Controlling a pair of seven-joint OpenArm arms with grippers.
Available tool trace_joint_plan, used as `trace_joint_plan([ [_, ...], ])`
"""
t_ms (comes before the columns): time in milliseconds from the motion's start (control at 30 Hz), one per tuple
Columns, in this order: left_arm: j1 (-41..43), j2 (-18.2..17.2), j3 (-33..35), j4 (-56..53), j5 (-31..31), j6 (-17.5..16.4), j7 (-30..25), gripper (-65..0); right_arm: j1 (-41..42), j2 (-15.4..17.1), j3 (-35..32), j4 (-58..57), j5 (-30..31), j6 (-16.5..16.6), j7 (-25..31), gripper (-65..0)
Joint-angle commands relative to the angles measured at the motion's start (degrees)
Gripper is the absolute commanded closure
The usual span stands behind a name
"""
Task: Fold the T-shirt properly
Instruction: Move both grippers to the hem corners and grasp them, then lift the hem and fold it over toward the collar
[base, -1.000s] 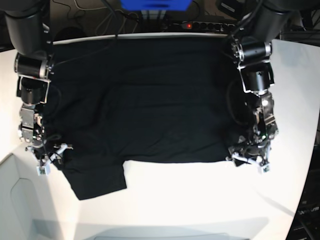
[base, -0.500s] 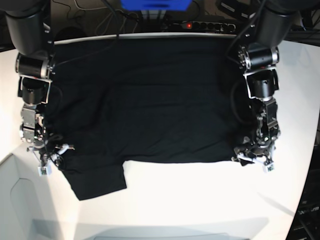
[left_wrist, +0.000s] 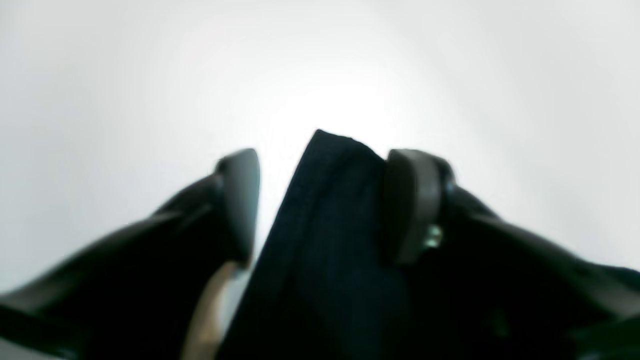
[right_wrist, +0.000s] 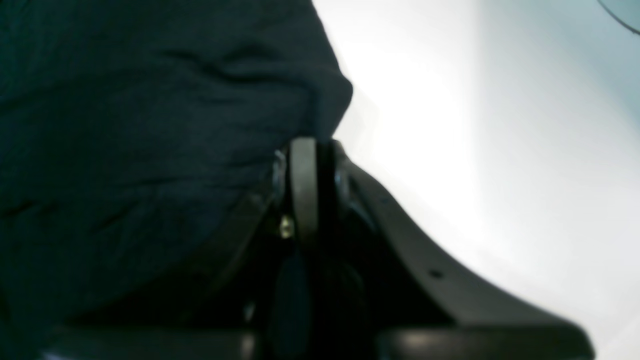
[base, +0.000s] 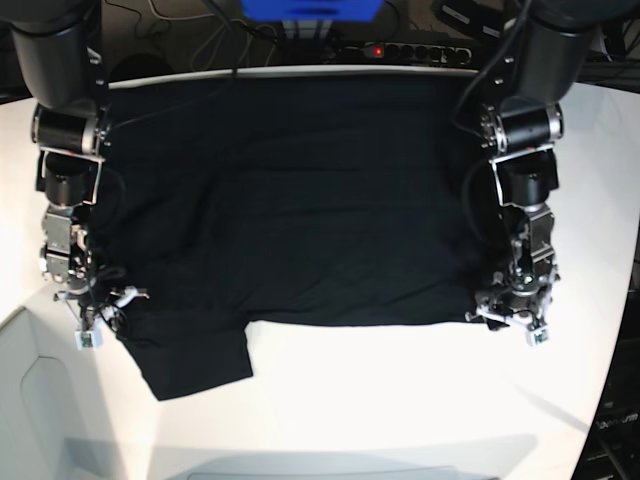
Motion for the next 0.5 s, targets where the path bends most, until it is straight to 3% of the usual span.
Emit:
trace_joint_plan([
  [0,-1.42,0.07,0.0,0.32,-0.19,-0.3,0.71,-26.1,0.79,0.47,-0.04,0.28,-0.78,0.15,-1.88,0.0],
  [167,-1.42,0.42,0.0,0.23,-0.19,-0.3,0.71,-1.5,0.79,0.47,-0.04,0.28,-0.78,0.15,-1.88,0.0],
  [467,-0.72,0.42,1.23,5.68,-0.71,-0.3,3.26,0.0,0.88,0.3,0.57,3.79,-0.43,0.15,-1.79,0.0],
])
